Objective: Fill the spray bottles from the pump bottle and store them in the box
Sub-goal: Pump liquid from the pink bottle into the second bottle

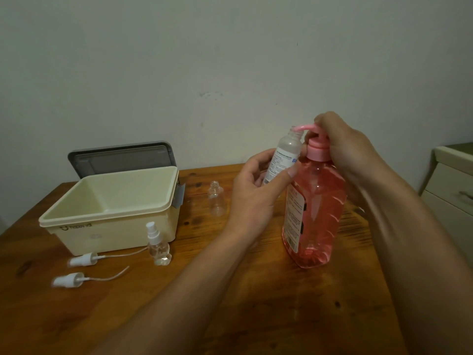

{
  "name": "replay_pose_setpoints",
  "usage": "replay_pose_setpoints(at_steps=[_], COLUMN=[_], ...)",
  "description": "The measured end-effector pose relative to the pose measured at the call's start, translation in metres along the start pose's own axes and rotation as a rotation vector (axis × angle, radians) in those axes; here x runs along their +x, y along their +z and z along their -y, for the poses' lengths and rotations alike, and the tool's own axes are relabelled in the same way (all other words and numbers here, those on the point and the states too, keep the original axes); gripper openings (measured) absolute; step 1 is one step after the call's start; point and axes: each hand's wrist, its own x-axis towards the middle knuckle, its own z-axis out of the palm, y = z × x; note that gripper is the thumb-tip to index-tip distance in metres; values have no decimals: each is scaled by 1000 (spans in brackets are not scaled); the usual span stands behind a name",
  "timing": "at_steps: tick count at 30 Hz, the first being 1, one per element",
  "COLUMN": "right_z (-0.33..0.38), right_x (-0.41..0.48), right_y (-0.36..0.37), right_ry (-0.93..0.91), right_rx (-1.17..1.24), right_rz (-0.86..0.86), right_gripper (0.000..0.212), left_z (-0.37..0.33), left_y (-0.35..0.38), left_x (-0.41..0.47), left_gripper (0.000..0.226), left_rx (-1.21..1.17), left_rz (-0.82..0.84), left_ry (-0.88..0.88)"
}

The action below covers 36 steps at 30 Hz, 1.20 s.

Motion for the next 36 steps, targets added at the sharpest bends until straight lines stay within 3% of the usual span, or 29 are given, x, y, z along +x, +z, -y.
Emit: replay_pose_setpoints(at_steps=[6, 28, 36], right_z=[-1, 0, -2], right_x=[0, -1, 0], right_y=[2, 1, 2], right_ry=[6, -7, -2], right_rx=[27, -4, 22], right_rz=[-5, -5, -4], right_gripper=[39, 30, 38], left_z=[0, 0, -2], left_y=[-1, 0, 0], left_x=[0, 1, 1], left_gripper=[43, 44, 45], left_rx=[10, -9, -9], left_rz=[-4, -9, 1], left_ry=[6, 4, 10])
